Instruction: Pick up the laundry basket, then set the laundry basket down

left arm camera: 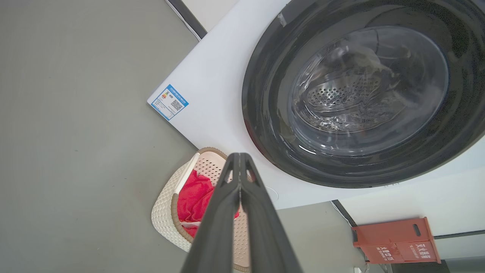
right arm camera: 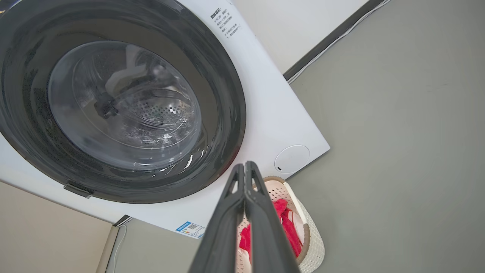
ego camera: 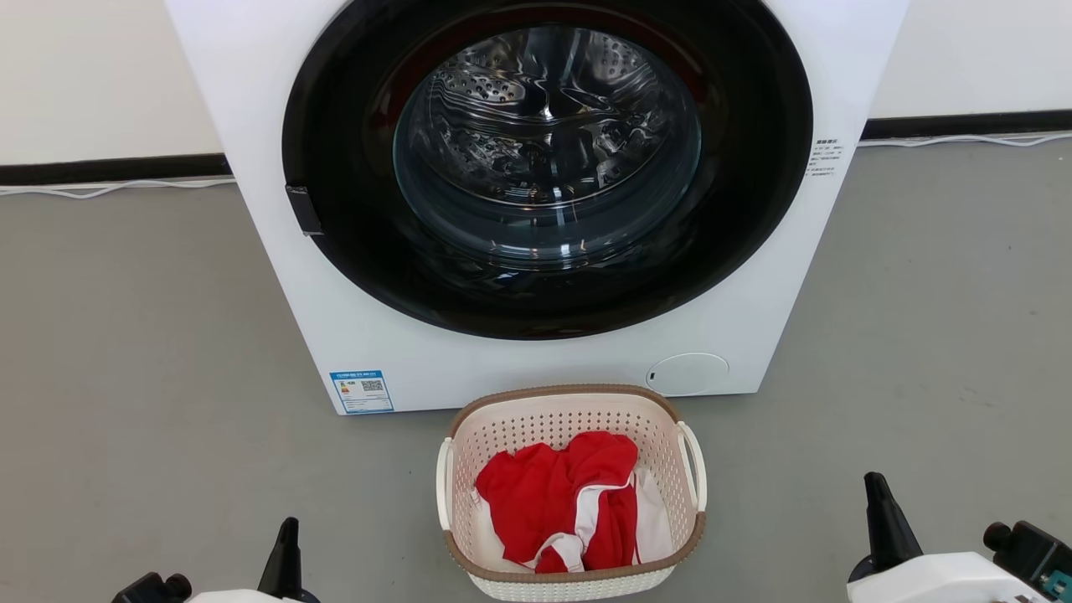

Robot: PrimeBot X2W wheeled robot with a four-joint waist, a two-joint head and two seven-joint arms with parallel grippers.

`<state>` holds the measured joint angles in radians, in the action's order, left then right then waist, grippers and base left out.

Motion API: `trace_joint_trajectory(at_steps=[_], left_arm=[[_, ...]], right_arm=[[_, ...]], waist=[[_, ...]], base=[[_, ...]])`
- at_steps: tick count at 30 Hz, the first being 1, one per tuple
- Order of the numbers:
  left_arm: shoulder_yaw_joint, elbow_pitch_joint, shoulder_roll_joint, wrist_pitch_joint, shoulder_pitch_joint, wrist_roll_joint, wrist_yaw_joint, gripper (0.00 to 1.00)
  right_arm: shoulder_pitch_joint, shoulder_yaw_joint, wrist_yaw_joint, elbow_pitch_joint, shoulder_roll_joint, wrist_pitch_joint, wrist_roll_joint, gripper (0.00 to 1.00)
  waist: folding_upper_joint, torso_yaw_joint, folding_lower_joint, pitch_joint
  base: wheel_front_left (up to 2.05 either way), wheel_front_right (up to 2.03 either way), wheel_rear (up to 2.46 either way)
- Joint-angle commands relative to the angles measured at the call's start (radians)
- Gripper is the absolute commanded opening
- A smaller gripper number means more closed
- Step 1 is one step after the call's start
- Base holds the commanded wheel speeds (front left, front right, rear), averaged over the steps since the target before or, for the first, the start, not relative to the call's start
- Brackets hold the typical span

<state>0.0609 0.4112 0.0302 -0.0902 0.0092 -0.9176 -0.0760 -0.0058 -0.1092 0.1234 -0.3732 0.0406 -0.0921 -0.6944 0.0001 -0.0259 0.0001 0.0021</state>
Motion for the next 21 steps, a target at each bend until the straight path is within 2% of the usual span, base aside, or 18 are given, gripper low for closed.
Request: trace_joint_trajectory(at_steps=[1, 21], left_arm=[[0.018, -0.032, 0.009, 0.006, -0.049, -0.025, -0.007, 0.0], [0.028, -0.07, 0.012, 0.061, -0.068, -0.213, -0.021, 0.0]], right_arm=[[-0.054, 0.006, 0.003, 0.03, 0.007, 0.012, -0.034, 0.0], [-0.068, 0.003, 0.005, 0.058, 0.008, 0.067, -0.282, 0.0]], waist=[[-0.0001, 0.0, -0.0001, 0.0], [-0.0001, 0.008, -0.0001, 0.0]], base=[[0.0, 0.0, 0.0], [0.0, 0.0, 0.0]])
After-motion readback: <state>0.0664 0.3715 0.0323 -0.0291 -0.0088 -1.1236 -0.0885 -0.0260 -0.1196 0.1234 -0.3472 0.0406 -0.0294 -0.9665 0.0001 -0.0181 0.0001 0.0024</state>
